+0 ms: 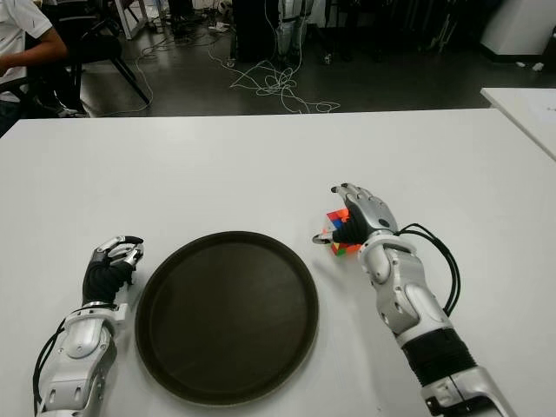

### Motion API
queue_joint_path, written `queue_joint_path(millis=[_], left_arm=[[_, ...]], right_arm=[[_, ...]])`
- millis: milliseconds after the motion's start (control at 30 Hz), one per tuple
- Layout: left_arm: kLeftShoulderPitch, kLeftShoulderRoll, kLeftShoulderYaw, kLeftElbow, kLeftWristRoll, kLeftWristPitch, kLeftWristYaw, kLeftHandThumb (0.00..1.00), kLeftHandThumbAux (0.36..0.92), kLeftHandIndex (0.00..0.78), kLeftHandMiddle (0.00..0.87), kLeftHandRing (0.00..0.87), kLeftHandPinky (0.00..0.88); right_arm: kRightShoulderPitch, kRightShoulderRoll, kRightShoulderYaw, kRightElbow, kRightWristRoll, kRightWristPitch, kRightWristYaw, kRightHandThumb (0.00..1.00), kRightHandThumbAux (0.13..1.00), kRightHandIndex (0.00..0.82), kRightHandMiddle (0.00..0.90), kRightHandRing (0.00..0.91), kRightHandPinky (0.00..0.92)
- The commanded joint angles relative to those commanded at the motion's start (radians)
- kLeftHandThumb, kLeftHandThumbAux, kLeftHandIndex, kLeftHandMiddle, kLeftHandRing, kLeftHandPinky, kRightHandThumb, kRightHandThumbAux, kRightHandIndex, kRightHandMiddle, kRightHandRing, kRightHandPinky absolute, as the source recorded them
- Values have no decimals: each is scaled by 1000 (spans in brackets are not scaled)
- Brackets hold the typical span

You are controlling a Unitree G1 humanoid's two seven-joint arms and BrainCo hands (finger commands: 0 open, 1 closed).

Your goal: Pick up the Rubik's Cube and put it in the plate

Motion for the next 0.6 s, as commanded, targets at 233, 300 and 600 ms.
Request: queue_joint_path(millis=[233, 300, 600], left_arm=[[0, 3, -2, 7, 0, -11, -7, 709, 705, 444, 807, 819, 813], [-1, 4, -1, 9, 0, -11, -8, 709, 705, 444, 806, 819, 813], [-2, 8, -3, 6, -4, 2, -15, 709, 705, 444, 800, 813, 800]], right_arm=[[-1, -2, -1, 6, 10, -8, 4, 0, 653, 0, 0, 0, 0], [-2, -2, -1, 7, 10, -9, 5, 0, 657, 0, 0, 0, 0], [-3, -2, 1, 4, 4, -3, 6, 0, 653, 0, 0, 0, 0]])
